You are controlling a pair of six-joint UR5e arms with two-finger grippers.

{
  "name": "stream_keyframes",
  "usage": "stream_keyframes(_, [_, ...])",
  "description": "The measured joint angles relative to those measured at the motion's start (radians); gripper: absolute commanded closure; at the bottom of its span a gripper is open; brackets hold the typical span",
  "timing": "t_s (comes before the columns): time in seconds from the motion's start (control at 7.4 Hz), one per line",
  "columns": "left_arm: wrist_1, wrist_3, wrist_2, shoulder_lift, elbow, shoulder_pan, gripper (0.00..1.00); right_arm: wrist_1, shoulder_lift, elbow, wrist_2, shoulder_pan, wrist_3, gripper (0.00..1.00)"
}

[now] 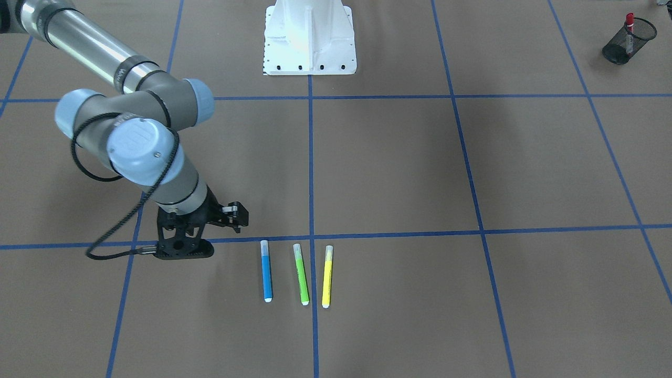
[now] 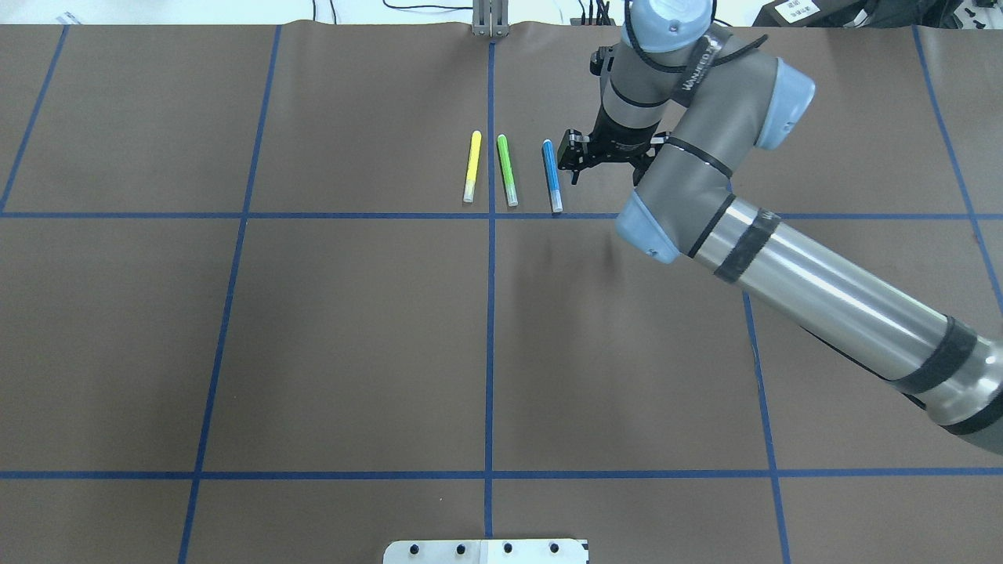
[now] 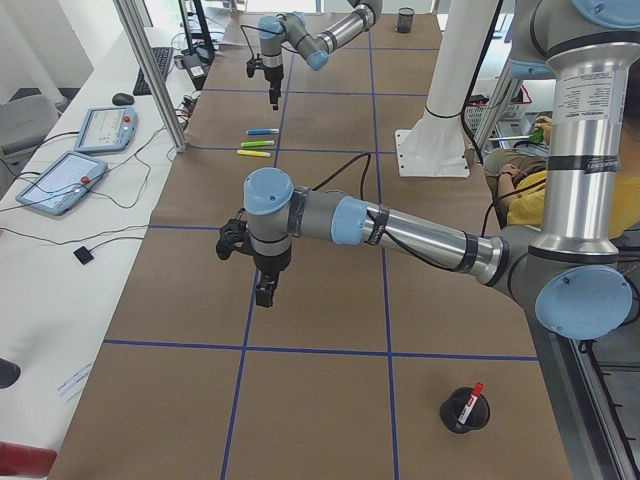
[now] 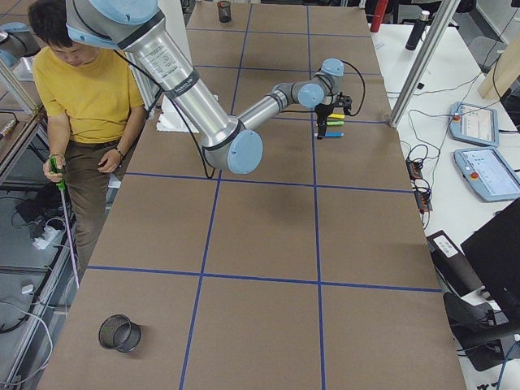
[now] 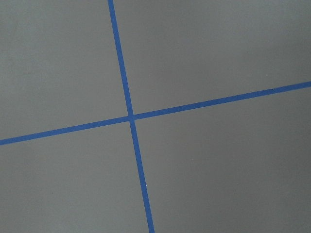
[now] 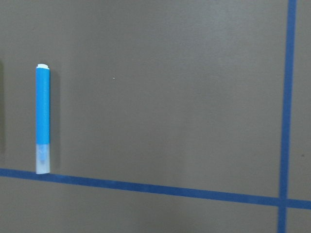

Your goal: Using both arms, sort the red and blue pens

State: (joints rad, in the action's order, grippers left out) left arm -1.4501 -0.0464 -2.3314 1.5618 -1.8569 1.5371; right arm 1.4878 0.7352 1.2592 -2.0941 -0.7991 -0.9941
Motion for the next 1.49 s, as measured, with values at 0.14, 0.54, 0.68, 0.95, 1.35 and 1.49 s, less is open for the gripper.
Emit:
stream_keyframes(0.14, [-0.001, -0.001, 0.0, 0.0, 0.005, 0.0, 0.0, 0.0, -0.063, -0.076, 0.012, 0.017, -0.053, 0.03])
stream_keyframes(0.54, [-0.001, -0.002, 0.0, 0.0, 0.014, 0.0, 0.0, -0.043, -0.126, -0.189, 0.054, 0.053, -0.152, 0.43])
stream_keyframes(0.68, [-0.001, -0.002, 0.0, 0.0, 0.015, 0.0, 0.0, -0.069, -0.129, -0.205, 0.068, 0.059, -0.161, 0.47])
stream_keyframes(0.95, [-0.001, -0.001, 0.0, 0.0, 0.016, 0.0, 0.0, -0.086, -0.13, -0.215, 0.076, 0.07, -0.164, 0.47])
stream_keyframes(1.35, [-0.001, -0.001, 0.0, 0.002, 0.017, 0.0, 0.0, -0.089, -0.122, -0.216, 0.077, 0.084, -0.148, 0.48])
stream_keyframes(1.49, [-0.001, -0.001, 0.0, 0.003, 0.017, 0.0, 0.0, -0.089, -0.12, -0.216, 0.077, 0.085, -0.129, 0.48])
